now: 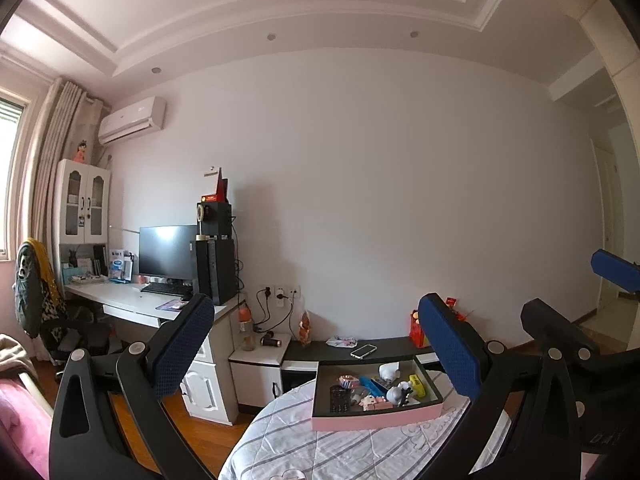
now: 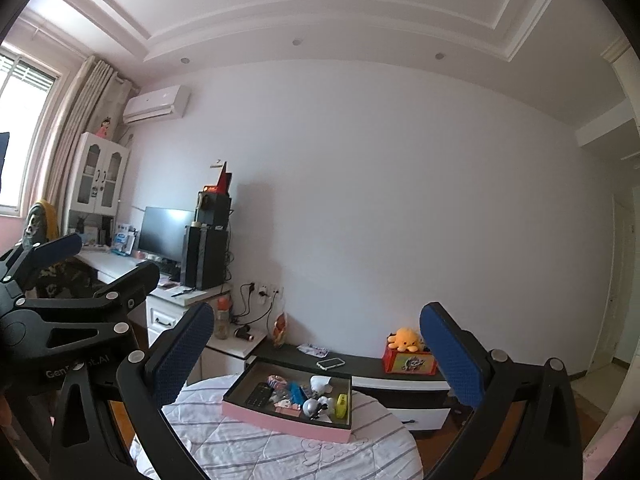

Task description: Organize rigid objects

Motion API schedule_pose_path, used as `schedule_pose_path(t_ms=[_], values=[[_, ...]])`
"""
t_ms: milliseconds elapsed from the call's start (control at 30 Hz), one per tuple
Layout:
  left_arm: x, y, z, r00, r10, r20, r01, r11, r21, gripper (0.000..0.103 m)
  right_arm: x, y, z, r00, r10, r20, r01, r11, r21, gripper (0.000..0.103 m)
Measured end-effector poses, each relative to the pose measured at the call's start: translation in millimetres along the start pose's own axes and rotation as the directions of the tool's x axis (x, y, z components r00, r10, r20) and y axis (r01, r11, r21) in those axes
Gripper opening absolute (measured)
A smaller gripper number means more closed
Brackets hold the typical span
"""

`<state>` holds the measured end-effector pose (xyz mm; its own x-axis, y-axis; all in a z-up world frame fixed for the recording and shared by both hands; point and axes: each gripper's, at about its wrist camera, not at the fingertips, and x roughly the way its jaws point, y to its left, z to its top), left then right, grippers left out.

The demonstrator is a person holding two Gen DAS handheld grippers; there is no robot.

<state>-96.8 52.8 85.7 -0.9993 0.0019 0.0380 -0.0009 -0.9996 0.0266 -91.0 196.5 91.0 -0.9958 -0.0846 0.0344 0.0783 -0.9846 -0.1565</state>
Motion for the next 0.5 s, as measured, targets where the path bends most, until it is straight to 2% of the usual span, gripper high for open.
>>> schedule_pose_path(t_ms=[367,500], values=[[-27,13,-16,0.998,0.01,-0.056,-0.007,0.999,0.046,0.103,-21,13,-10,1.0,0.007,-0.021,-0.007,1.0,0.004,0.103],[-46,16,-21,0.997,0.047,-0.053,-0.043,0.997,0.069,0.103,-41,21,-8,1.0,0.002,0.0,-0.002,1.0,-0.002,0.103]])
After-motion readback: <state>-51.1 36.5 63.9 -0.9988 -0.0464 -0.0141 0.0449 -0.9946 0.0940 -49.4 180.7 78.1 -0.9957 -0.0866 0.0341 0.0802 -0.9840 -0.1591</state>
